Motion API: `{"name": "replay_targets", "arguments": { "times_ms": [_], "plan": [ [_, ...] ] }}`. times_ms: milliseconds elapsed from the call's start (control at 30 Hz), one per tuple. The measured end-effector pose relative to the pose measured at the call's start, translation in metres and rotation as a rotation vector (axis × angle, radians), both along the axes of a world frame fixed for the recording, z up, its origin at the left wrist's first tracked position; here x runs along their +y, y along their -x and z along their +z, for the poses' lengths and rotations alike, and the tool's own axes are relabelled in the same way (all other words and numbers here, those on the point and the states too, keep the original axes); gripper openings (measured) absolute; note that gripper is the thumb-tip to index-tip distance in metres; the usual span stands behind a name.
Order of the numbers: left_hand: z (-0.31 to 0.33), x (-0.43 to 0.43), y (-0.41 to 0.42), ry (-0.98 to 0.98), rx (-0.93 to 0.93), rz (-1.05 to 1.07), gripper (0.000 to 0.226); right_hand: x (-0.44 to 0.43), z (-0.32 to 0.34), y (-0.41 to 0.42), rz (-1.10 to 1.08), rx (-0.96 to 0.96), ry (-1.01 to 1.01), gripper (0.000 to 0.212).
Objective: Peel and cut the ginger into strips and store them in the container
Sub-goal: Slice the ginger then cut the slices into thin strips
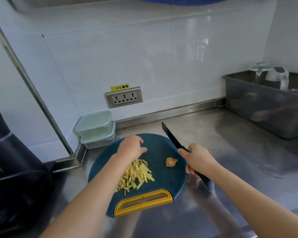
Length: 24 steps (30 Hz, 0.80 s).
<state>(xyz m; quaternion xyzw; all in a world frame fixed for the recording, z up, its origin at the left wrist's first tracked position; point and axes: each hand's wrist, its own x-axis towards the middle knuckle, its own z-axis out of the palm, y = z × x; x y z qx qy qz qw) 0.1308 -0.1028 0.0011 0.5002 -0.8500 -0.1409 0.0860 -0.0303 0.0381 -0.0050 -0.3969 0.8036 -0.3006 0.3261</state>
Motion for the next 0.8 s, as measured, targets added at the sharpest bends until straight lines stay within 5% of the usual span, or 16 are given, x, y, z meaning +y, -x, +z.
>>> {"name": "replay_targets", "arguments": {
  "times_ms": [267,433,633,800],
  "plan": [
    [-0.007,-0.013,0.0,-0.081,0.018,0.079,0.004,0.0,-0.003,-0.003,-0.001,-0.001,0.021,0.032],
    [-0.006,-0.016,0.007,-0.057,-0.104,0.054,0.032,0.0,-0.005,-0.005,0.027,0.05,0.034,0.03],
    [-0.005,-0.01,0.005,-0.116,0.003,-0.012,0.004,0.001,-0.004,-0.005,0.036,0.057,0.021,0.03],
    [0.002,0.021,0.018,-0.194,0.183,-0.224,0.013,0.0,-0.005,-0.003,0.032,0.039,0.034,0.029]
  ]
}}
